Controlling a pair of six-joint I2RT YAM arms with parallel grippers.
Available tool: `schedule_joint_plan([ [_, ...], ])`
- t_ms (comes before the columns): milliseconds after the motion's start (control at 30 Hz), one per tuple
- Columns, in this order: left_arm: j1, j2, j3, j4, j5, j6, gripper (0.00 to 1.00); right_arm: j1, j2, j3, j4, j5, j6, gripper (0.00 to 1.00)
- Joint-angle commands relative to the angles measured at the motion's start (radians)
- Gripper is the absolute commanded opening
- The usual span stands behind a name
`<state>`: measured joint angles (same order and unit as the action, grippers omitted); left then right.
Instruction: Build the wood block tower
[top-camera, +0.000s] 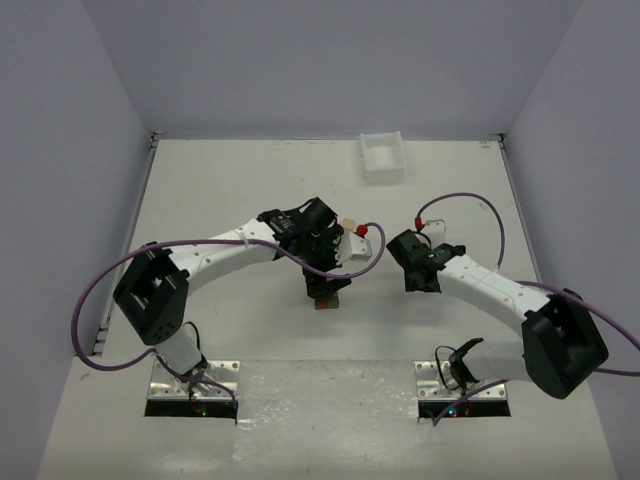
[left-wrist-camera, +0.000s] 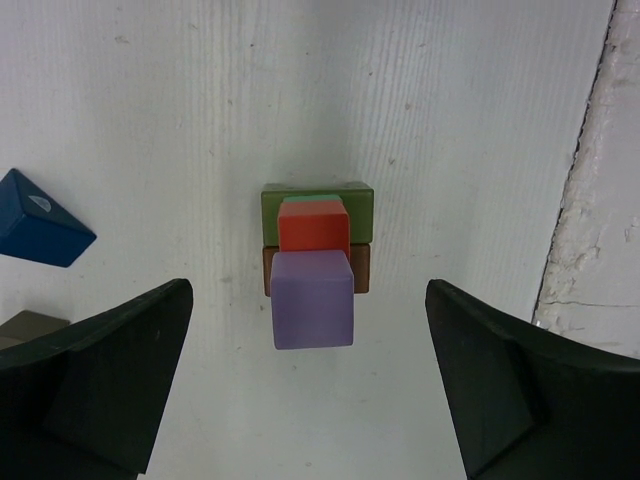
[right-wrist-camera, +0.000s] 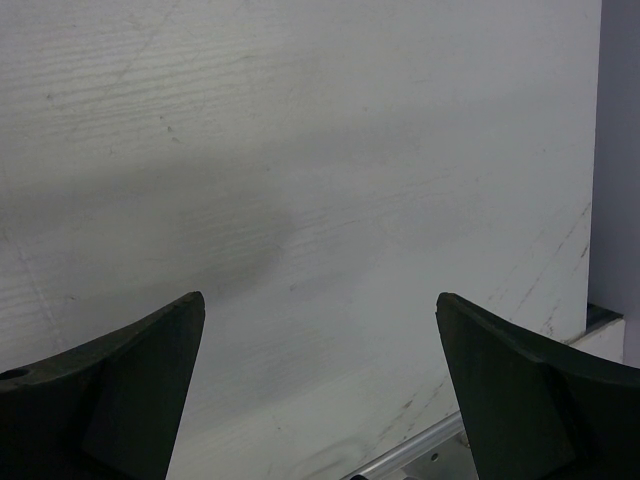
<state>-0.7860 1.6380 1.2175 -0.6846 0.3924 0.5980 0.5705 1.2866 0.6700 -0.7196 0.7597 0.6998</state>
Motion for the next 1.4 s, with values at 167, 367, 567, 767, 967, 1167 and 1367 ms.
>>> schedule_joint_plan([
  [167,0.052,-0.120,0.053,0.167,-0.060,-0.090,1.00,-0.005,-0.014,0.041,-0.008,0.020,0.003,0.99],
  [367,0.220,-0.176,0.076,0.341,-0.119,-0.363,1.00,-0.006,-0.059,0.026,-0.007,0.004,0.003,0.99],
  [567,0.260,-0.161,0.035,0.487,-0.461,-0.537,1.00,-0.006,-0.075,0.022,-0.007,-0.012,0.007,0.99],
  [767,0.286,-0.087,-0.012,0.517,-0.551,-0.627,1.00,-0.004,-0.081,0.014,-0.007,-0.010,0.013,0.99],
  [967,0.309,0.030,0.008,0.516,-0.563,-0.628,1.00,-0.006,-0.097,0.010,-0.013,0.009,0.013,0.99],
  [1167,0.337,0.143,0.038,0.494,-0.486,-0.632,0.99,-0.005,-0.104,0.008,-0.027,0.020,0.019,0.99],
  [1367,0.341,0.193,0.034,0.479,-0.437,-0.630,0.93,-0.004,-0.104,0.010,-0.033,0.029,0.020,0.99],
])
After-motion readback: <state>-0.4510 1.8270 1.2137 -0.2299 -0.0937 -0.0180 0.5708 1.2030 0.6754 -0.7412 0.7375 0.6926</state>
